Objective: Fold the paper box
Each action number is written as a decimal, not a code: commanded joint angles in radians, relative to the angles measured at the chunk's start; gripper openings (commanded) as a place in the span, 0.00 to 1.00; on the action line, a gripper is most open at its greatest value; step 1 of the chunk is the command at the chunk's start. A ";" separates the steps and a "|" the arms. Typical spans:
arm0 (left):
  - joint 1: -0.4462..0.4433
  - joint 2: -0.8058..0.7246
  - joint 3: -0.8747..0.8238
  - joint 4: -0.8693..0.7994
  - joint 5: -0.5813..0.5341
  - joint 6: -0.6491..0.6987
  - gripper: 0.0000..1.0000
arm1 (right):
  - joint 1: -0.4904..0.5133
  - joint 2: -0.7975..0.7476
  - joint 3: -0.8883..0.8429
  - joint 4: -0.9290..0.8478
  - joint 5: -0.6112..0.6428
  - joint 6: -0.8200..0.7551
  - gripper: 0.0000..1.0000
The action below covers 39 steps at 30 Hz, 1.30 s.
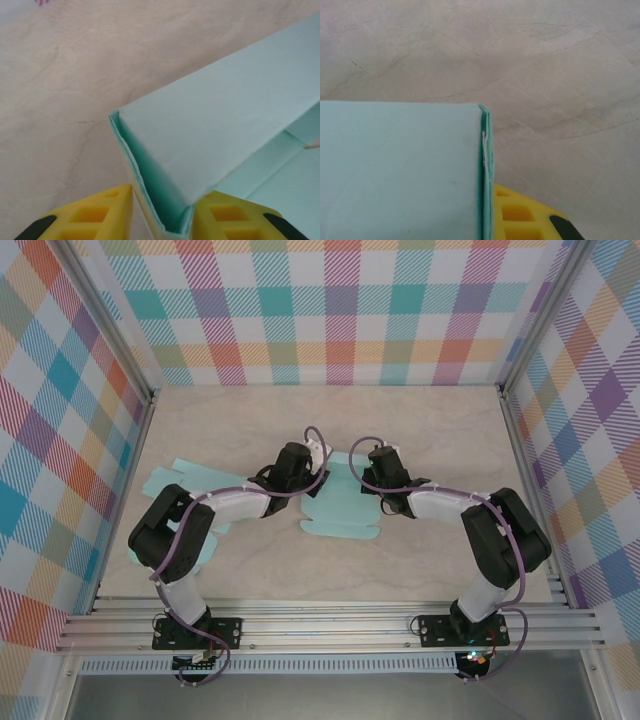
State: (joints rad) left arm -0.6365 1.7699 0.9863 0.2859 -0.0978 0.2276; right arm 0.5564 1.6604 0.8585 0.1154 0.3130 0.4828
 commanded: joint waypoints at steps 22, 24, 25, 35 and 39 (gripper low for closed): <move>-0.126 0.214 0.183 0.045 -0.878 -0.190 0.04 | 0.063 0.138 0.142 0.022 -0.046 0.082 0.00; -0.122 0.215 0.218 -0.049 -0.906 -0.271 0.04 | 0.069 0.144 0.152 0.018 -0.048 0.084 0.00; -0.117 0.220 0.245 -0.123 -0.915 -0.330 0.04 | 0.071 0.145 0.157 0.016 -0.048 0.087 0.00; -0.099 0.109 0.197 -0.200 -0.668 -0.432 0.22 | 0.073 0.157 0.205 -0.093 -0.027 0.106 0.00; -0.100 0.017 0.157 -0.235 -0.567 -0.472 0.37 | 0.073 0.154 0.230 -0.179 -0.008 0.113 0.00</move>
State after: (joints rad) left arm -0.7406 1.8900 1.1656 0.0738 -0.7662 -0.1848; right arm 0.6193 1.8099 1.0592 0.0433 0.3099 0.5735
